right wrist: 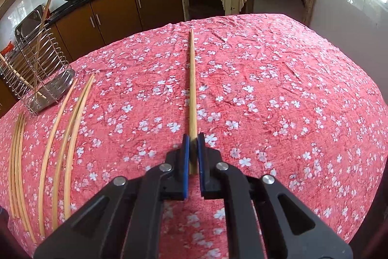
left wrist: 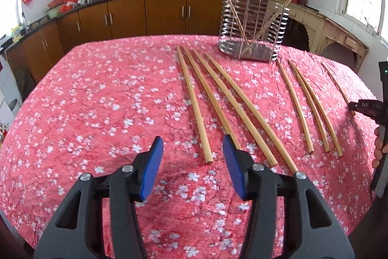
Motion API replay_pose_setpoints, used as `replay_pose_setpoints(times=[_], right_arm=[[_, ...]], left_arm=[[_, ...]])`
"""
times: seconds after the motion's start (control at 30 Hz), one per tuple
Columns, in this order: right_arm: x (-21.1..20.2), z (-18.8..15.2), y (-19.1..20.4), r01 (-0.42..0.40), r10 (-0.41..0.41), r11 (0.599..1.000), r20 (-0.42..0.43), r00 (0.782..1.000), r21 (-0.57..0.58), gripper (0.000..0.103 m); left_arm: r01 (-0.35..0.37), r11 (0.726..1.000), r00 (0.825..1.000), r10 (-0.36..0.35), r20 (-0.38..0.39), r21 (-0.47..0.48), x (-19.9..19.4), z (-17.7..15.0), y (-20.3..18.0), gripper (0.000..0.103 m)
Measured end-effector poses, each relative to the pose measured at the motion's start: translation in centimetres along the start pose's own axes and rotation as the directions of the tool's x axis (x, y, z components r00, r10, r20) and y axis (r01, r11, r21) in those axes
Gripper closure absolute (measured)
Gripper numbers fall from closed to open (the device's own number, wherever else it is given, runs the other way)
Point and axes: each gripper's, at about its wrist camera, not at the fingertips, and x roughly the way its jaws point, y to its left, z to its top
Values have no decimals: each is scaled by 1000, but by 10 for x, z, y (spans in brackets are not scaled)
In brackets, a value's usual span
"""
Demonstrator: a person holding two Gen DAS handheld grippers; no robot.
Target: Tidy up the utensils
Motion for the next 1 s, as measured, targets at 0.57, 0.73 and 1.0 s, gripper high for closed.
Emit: replay_pose_setpoints(times=[0.57, 0.73, 1.0], right_arm=[[-2, -2, -2, -19, 19, 1000, 1, 1000, 18, 95], [-1, -2, -3, -21, 21, 1000, 1, 1000, 20, 95], [-1, -2, -3, -26, 26, 999, 1, 1000, 25, 95]], left_arm=[[-42, 999, 995, 43, -93, 10, 23, 10, -5, 96], [-57, 998, 991, 55, -118, -21, 29, 19, 24, 97], [-97, 995, 985, 94, -145, -8, 43, 35, 67, 96]])
